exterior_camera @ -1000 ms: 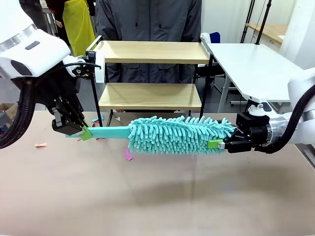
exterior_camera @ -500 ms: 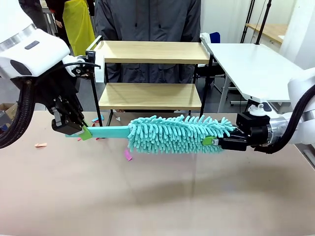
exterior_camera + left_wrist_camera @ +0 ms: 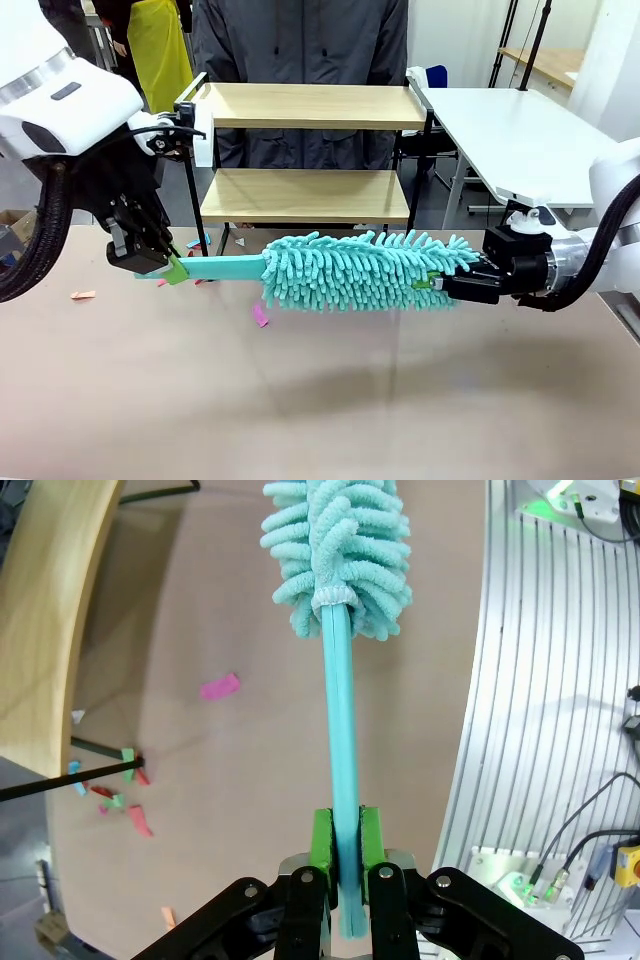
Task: Clean the shelf.
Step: Hand the Duster back to the human.
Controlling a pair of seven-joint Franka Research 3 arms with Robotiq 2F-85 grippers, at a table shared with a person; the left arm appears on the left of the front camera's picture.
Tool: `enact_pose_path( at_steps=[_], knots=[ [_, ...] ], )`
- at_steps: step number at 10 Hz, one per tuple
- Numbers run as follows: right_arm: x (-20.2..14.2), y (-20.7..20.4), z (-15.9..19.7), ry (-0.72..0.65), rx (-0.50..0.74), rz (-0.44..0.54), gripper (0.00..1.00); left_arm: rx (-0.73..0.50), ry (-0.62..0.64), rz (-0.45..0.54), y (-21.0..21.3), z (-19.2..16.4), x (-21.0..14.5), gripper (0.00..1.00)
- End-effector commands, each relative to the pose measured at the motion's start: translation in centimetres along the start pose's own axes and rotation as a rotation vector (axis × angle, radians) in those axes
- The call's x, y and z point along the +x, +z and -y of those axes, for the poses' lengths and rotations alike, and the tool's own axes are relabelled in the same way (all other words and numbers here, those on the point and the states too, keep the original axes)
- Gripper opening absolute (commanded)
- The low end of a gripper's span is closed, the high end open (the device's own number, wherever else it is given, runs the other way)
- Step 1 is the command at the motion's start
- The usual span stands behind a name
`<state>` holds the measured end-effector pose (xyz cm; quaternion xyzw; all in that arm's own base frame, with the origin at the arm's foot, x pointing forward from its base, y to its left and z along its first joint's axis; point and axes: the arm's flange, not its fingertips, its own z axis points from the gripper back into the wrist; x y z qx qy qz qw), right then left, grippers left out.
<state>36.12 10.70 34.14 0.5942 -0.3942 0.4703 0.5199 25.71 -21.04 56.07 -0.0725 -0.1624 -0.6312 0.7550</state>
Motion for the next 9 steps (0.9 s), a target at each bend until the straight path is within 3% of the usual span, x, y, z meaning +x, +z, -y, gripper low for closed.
enact_pose_path(
  at_steps=[1,2,3,6,9],
  knots=[
    [0.2,0.8,0.0,-0.061,0.006,0.003,0.0,-0.001,0.002,-0.002,0.0,0.0,-0.1,0.69],
    [0.0,0.0,0.0,0.0,0.0,0.0,0.0,-0.001,0.045,0.061,0.7,-0.4,-0.9,0.7],
    [0.0,0.0,0.0,0.0,0.0,0.0,0.0,-0.034,0.076,0.145,1.9,-0.8,-1.8,1.0],
    [0.0,0.0,0.0,0.0,0.0,0.0,0.0,-0.146,0.146,0.401,5.2,-3.3,-6.5,0.96],
    [0.0,0.0,0.0,0.0,0.0,0.0,0.0,-0.187,0.165,0.587,7.2,-5.5,-14.2,1.0]
  ],
)
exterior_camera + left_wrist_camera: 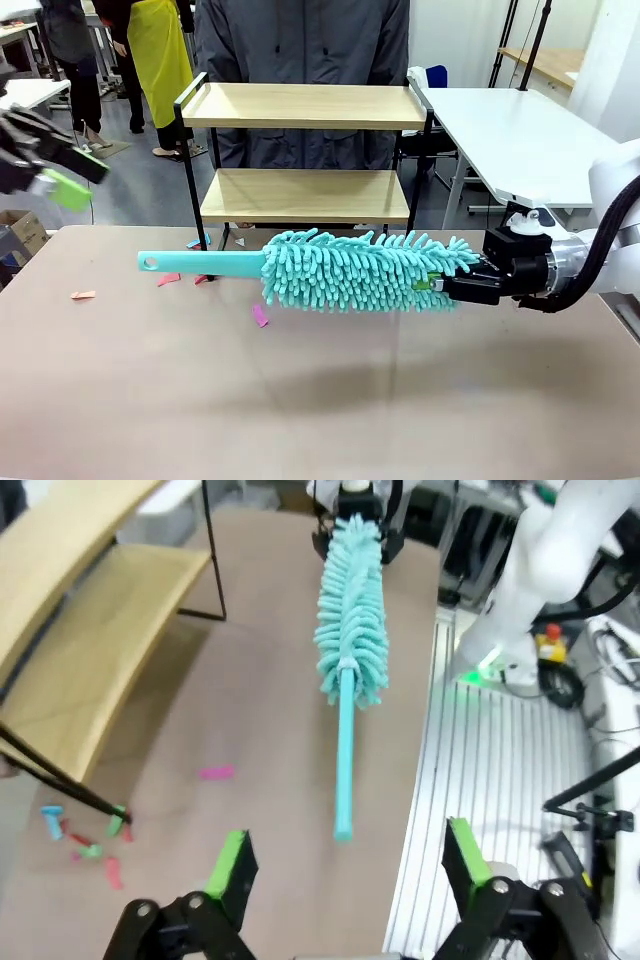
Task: Clean the shelf.
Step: Hand the Duster back to the human.
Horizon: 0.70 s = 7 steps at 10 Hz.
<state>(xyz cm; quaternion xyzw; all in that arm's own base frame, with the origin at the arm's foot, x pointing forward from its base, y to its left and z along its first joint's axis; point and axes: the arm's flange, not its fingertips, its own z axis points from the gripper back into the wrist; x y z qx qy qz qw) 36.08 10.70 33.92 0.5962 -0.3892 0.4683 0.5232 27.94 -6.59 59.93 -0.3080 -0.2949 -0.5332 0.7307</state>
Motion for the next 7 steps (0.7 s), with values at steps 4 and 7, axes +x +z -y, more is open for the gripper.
enact_pose_path(
  at_steps=[4,7],
  knots=[
    [0.2,0.0,0.0,0.013,-0.001,0.004,0.0,-0.019,-0.054,0.118,1.8,-4.1,-5.8,1.0],
    [6.0,0.6,-2.0,0.119,-0.114,-0.013,0.17,0.006,-0.013,0.082,3.2,-2.5,-5.4,1.0]
  ],
)
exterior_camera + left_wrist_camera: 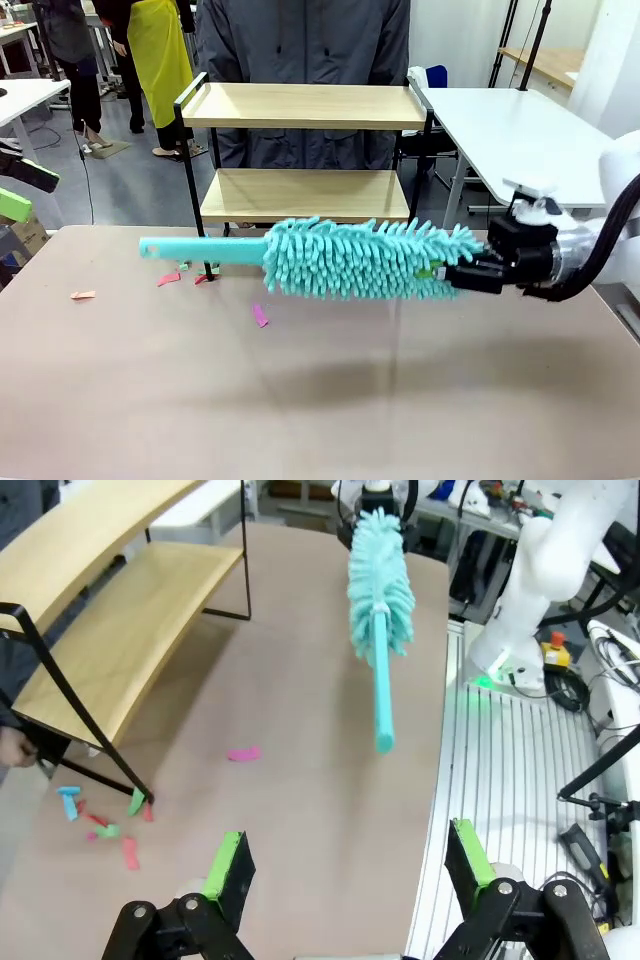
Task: Clean the shelf.
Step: Hand the Duster back to the human.
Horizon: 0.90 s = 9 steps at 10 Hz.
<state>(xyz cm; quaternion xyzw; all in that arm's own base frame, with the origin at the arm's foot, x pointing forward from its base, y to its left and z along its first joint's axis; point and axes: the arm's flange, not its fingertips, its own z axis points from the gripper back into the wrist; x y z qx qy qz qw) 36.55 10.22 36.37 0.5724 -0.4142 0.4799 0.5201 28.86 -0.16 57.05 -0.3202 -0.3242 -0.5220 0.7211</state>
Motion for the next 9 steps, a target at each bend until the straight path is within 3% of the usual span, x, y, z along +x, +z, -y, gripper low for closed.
enact_pose_path(
  at_steps=[1,3,5,7,8,9],
  knots=[
    [7.6,1.0,-2.5,0.135,-0.141,-0.019,0.17,-0.008,-0.008,0.014,0.2,0.4,0.4,1.0],
    [16.7,4.1,-4.9,0.256,-0.322,0.005,0.17,-0.008,-0.008,0.014,0.2,0.4,0.4,1.0],
    [23.0,7.9,-6.8,0.368,-0.55,0.02,0.17,-0.008,-0.008,0.014,0.2,0.4,0.4,1.0],
    [25.8,12.1,-7.9,0.421,-0.803,0.059,0.17,-0.008,-0.008,0.014,0.2,0.4,0.4,1.0],
    [26.2,14.9,-8.5,0.436,-1.032,0.078,0.17,-0.008,-0.008,0.014,0.2,0.4,0.4,1.0],
    [26.0,17.2,-9.0,0.408,-1.17,0.095,0.17,-0.008,-0.008,0.014,0.2,0.4,0.4,1.0]
  ],
)
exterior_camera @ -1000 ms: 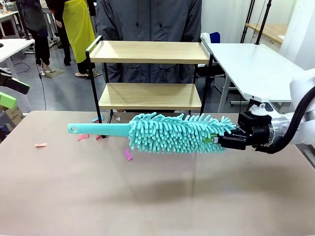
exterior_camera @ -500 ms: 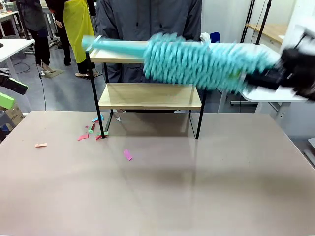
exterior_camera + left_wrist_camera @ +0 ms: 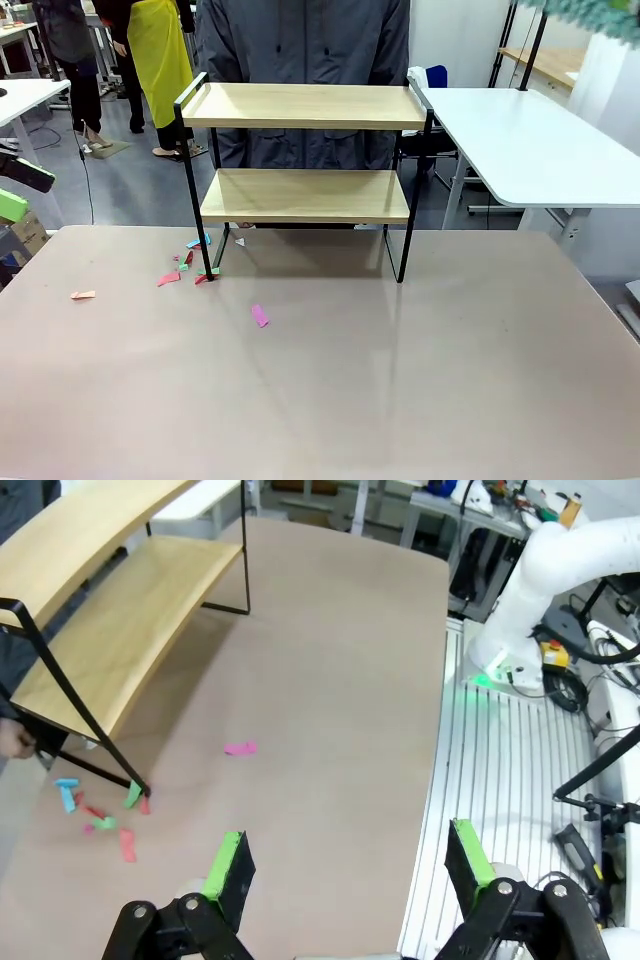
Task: Clean the shelf.
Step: Hand the Duster back to the human.
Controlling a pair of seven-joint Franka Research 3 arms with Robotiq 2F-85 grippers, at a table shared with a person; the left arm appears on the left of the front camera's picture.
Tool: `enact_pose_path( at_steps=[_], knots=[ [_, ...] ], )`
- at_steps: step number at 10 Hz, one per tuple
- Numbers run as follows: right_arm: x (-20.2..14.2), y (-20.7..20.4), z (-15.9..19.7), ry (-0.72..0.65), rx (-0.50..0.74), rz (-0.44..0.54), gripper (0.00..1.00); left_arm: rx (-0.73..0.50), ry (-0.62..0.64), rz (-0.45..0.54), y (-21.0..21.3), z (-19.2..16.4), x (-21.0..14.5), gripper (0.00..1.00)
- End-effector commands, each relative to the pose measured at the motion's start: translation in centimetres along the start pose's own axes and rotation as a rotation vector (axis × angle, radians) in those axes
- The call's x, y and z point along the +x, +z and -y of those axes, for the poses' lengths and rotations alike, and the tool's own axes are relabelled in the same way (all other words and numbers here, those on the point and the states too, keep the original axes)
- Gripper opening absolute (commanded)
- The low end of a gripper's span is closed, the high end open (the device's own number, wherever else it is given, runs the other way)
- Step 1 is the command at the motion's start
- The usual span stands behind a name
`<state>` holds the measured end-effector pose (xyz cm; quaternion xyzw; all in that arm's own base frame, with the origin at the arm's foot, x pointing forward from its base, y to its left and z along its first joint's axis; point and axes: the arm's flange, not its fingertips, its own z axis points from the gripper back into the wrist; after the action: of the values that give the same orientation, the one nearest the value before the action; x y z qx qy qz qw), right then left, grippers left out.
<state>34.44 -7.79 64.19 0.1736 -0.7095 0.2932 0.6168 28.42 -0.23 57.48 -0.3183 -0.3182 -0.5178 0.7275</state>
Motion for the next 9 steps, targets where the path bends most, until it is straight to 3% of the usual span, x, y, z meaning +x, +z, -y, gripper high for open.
enact_pose_path(
  at_steps=[1,4,9],
  knots=[
    [-1.4,0.9,1.2,-0.02,-0.26,-0.013,0.17,-0.011,-0.023,0.026,-0.1,-0.1,0.2,1.0],
    [-4.7,4.6,4.0,-0.035,-0.483,-0.061,0.17,-0.011,-0.023,0.026,-0.1,-0.1,0.2,1.0],
    [-17.0,4.1,2.7,-0.167,-0.46,-0.265,0.17,-0.011,-0.023,0.026,-0.1,-0.1,0.2,1.0]
  ],
)
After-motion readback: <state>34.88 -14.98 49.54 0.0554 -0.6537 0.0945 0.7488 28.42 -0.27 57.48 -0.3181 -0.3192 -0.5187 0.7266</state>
